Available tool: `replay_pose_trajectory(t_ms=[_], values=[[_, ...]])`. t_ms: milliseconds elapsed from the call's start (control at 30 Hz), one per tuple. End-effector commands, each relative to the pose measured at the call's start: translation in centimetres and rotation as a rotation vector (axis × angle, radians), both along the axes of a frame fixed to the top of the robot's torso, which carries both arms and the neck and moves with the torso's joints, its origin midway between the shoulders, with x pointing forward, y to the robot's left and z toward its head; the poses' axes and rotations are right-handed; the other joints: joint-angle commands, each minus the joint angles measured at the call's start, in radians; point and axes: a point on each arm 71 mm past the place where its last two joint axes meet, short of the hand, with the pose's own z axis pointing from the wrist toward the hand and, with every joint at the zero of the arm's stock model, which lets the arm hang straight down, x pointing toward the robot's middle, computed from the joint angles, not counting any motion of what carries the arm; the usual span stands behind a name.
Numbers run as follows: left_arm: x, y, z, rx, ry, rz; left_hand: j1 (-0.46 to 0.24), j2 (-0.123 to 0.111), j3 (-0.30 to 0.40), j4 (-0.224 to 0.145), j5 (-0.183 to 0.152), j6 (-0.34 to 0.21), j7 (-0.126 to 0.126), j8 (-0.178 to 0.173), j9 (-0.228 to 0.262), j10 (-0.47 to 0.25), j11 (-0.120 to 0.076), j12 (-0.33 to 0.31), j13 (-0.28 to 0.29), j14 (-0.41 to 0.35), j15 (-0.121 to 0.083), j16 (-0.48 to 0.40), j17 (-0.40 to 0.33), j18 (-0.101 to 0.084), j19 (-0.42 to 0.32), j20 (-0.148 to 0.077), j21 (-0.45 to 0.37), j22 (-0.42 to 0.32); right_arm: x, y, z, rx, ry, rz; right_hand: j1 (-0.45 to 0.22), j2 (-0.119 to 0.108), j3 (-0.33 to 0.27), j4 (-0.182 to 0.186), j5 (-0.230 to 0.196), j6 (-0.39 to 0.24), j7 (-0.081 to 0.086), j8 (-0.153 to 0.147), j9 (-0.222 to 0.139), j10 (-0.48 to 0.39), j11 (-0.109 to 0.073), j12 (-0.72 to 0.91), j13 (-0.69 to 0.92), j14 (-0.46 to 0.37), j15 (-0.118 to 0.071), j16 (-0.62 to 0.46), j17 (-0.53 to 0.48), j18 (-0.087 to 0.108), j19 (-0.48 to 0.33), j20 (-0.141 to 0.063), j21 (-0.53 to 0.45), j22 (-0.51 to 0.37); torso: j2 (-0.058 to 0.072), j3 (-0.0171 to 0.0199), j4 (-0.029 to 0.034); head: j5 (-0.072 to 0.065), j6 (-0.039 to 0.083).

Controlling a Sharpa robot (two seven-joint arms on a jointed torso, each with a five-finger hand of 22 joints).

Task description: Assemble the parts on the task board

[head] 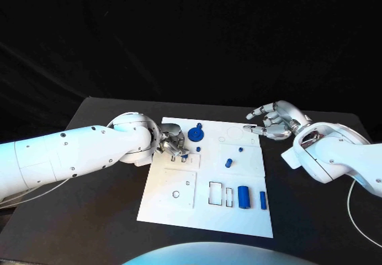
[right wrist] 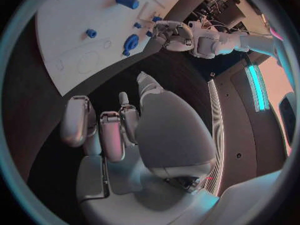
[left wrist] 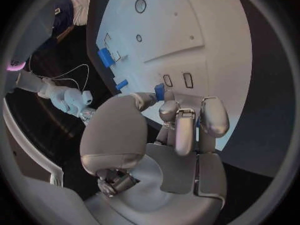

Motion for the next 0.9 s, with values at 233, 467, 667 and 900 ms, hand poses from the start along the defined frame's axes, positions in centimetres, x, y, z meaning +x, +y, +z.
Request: replay_pose_trajectory(t_ms=[233, 467, 667, 900], values=[[-0.14, -0.16, -0.31, 0.037, 0.022, -0.023, -0.004, -0.006, 0.192, -0.185, 0.0, 0.004, -0.007, 0.004, 0.002, 0.008, 0.001, 0.005, 0.002, 0.056, -0.007, 0.002, 0.084, -0.016, 0.005, -0.001, 0.004, 0.001, -0.07, 0.15, -0.03, -0.006, -0.001, 0.017, -0.006, 0.006, 0.007, 0.002, -0.001, 0.006, 0.0, 0.004, -0.001, -0.004, -0.004, -0.003, 0.05, 0.059, -0.005, -0.003, 0.054, 0.016, -0.003, -0.001, -0.002, 0.024, 0.0, -0.0001, 0.0002, 0.0, -0.004], [-0.21, -0.04, -0.51, 0.058, 0.047, -0.023, -0.004, -0.006, 0.193, -0.186, 0.0, 0.004, -0.007, 0.004, 0.002, 0.009, 0.001, 0.006, 0.004, 0.056, -0.007, 0.002, 0.084, -0.016, 0.005, -0.001, 0.004, 0.002, -0.08, 0.17, -0.06, -0.006, 0.0, 0.018, -0.006, 0.006, 0.007, 0.002, -0.001, 0.006, 0.0, 0.004, -0.001, -0.004, -0.004, -0.003, 0.05, 0.059, -0.005, -0.003, 0.054, 0.016, -0.003, -0.001, -0.002, 0.024, 0.0, 0.0002, 0.0004, -0.001, -0.005], [-0.16, 0.05, -0.6, 0.07, 0.052, -0.012, -0.005, -0.008, 0.197, -0.188, 0.001, 0.006, -0.008, 0.004, 0.003, 0.01, 0.0, 0.006, 0.003, 0.056, -0.008, 0.002, 0.084, -0.016, 0.005, -0.001, 0.004, 0.001, -0.09, 0.17, -0.09, -0.006, 0.0, 0.019, -0.006, 0.006, 0.007, 0.002, -0.001, 0.006, 0.0, 0.004, -0.001, -0.004, -0.004, -0.003, 0.05, 0.059, -0.005, -0.003, 0.054, 0.016, -0.003, -0.001, -0.002, 0.024, 0.0, -0.0002, 0.0006, 0.0, -0.007], [-0.13, 0.0, -0.69, 0.076, 0.056, -0.009, -0.005, -0.008, 0.197, -0.188, 0.001, 0.006, -0.008, 0.004, 0.003, 0.011, 0.0, 0.006, 0.004, 0.056, -0.008, 0.002, 0.084, -0.016, 0.005, -0.001, 0.004, 0.001, -0.11, 0.2, -0.11, -0.006, 0.0, 0.02, -0.007, 0.007, 0.009, 0.002, -0.001, 0.005, 0.0, 0.005, -0.002, -0.003, -0.004, -0.003, 0.05, 0.059, -0.006, -0.003, 0.055, 0.015, -0.002, -0.001, -0.002, 0.025, 0.0, 0.0001, 0.0003, 0.0, -0.008]])
